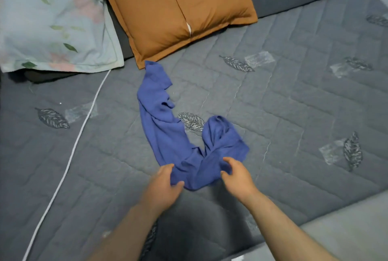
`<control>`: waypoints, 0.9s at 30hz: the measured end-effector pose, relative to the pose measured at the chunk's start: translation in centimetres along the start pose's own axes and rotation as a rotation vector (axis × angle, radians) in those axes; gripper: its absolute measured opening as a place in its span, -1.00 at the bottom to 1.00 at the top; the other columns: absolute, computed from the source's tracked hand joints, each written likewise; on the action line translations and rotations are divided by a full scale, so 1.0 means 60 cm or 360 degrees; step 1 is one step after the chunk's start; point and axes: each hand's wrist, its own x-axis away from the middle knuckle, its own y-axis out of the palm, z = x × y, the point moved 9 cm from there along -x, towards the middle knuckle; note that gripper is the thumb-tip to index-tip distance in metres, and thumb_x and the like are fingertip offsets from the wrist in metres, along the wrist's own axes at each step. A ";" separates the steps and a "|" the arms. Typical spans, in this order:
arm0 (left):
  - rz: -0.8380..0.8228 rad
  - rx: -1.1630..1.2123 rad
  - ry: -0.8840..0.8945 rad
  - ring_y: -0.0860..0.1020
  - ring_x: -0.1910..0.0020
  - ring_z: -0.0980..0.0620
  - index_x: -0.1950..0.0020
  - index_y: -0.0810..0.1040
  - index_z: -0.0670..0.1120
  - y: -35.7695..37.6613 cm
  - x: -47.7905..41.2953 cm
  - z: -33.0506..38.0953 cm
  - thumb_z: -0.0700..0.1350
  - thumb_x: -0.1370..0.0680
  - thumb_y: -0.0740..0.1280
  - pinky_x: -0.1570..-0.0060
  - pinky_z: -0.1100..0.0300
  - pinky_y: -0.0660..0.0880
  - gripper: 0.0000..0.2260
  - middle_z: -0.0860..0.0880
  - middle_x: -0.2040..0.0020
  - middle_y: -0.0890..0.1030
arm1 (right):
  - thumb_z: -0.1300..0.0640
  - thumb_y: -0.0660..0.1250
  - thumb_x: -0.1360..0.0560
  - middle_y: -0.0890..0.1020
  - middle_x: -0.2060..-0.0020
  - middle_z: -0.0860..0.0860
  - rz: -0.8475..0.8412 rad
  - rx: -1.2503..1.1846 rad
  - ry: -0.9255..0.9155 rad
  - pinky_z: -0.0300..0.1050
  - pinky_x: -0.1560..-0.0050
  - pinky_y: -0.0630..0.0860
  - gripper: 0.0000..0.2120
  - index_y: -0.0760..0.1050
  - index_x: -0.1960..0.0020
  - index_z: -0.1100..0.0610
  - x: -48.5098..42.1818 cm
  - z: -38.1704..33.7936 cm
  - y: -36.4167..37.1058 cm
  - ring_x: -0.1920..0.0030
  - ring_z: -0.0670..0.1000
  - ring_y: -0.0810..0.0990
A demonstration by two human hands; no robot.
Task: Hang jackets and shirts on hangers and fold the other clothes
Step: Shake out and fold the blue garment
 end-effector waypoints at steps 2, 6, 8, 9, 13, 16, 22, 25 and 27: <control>-0.0054 -0.0229 0.0273 0.14 -0.54 0.05 -0.53 0.21 -0.09 0.043 -0.040 0.027 0.11 -0.52 0.29 -0.44 0.23 0.10 -0.35 -0.01 -0.56 0.18 | 0.26 0.36 -0.49 0.44 -0.35 0.20 0.0106 -0.0242 0.0275 -0.09 -0.35 0.32 -0.48 0.32 -0.41 0.26 -0.045 0.064 0.006 -0.34 0.15 0.43; -0.0263 -0.0154 0.0424 0.06 -0.54 0.13 -0.56 0.13 0.00 0.119 -0.148 0.084 0.04 -0.53 0.37 -0.45 0.20 0.14 -0.32 0.10 -0.59 0.02 | 0.17 0.43 -0.48 0.60 -0.03 0.16 0.0296 -0.1159 0.0751 -0.04 0.05 0.53 -0.73 0.39 -0.07 0.21 -0.099 0.144 0.011 0.04 0.09 0.59; -0.0323 0.0050 0.0320 0.14 -0.53 0.09 -0.56 0.14 -0.04 0.140 -0.202 0.098 0.02 -0.47 0.44 -0.43 0.20 0.17 -0.25 0.04 -0.58 0.08 | 0.16 0.45 -0.47 0.62 0.06 0.09 0.0447 -0.1337 0.0716 -0.17 0.20 0.55 -0.69 0.42 -0.11 0.24 -0.127 0.149 -0.001 0.10 0.03 0.61; -0.0321 0.0071 0.0275 0.21 -0.50 0.05 -0.54 0.18 -0.06 0.148 -0.225 0.102 0.03 -0.45 0.45 -0.40 0.18 0.23 -0.26 0.01 -0.55 0.17 | 0.16 0.44 -0.48 0.62 0.08 0.07 0.0495 -0.1338 0.0672 -0.20 0.26 0.54 -0.71 0.44 -0.11 0.23 -0.140 0.143 -0.007 0.14 -0.01 0.61; -0.0287 0.0326 0.0106 0.51 -0.15 -0.01 -0.27 0.37 -0.04 0.150 -0.254 0.114 -0.09 -0.44 0.44 -0.09 0.16 0.44 -0.56 -0.01 -0.21 0.51 | 0.22 0.31 -0.56 0.66 0.12 0.17 0.0276 -0.1565 0.0625 -0.07 0.20 0.59 -0.95 0.50 0.07 0.17 -0.168 0.077 0.013 0.21 0.08 0.63; -0.0404 0.0855 -0.0126 0.59 0.05 0.00 0.03 0.50 -0.06 0.138 -0.225 0.117 -0.30 -0.48 0.34 0.04 0.10 0.54 -0.84 -0.07 0.01 0.64 | 0.28 0.20 -0.61 0.69 0.18 0.14 0.0198 -0.1926 0.0502 -0.07 0.21 0.62 -0.89 0.49 0.00 0.17 -0.148 0.023 -0.003 0.22 0.05 0.68; -0.0705 0.0915 -0.0265 0.36 0.50 0.07 0.12 0.45 -0.01 0.052 -0.074 0.151 -0.18 -0.44 0.33 0.53 0.31 0.20 -0.90 0.00 0.46 0.44 | 0.49 0.16 -0.38 0.61 -0.01 0.36 -0.0096 -0.2195 0.0153 0.05 -0.01 0.58 -0.63 0.48 -0.16 0.36 0.006 -0.078 -0.110 0.03 0.21 0.62; -0.0892 0.0797 -0.0283 0.41 0.57 0.06 0.01 0.45 0.01 0.022 0.023 0.202 -0.01 -0.36 0.32 0.60 0.35 0.13 -0.77 -0.01 0.42 0.45 | 0.43 0.30 -0.10 0.61 0.13 0.34 -0.0411 -0.2202 -0.0103 0.02 0.13 0.62 -0.59 0.59 0.06 0.31 0.121 -0.150 -0.178 0.14 0.20 0.63; -0.0891 0.0672 -0.0216 0.46 0.56 0.08 0.08 0.46 -0.05 0.001 0.068 0.248 0.00 -0.47 0.32 0.61 0.32 0.24 -0.86 -0.03 0.42 0.48 | 0.38 0.33 0.01 0.60 0.25 0.28 -0.0582 -0.2043 -0.0269 -0.09 0.25 0.60 -0.62 0.63 0.19 0.29 0.201 -0.191 -0.226 0.25 0.15 0.62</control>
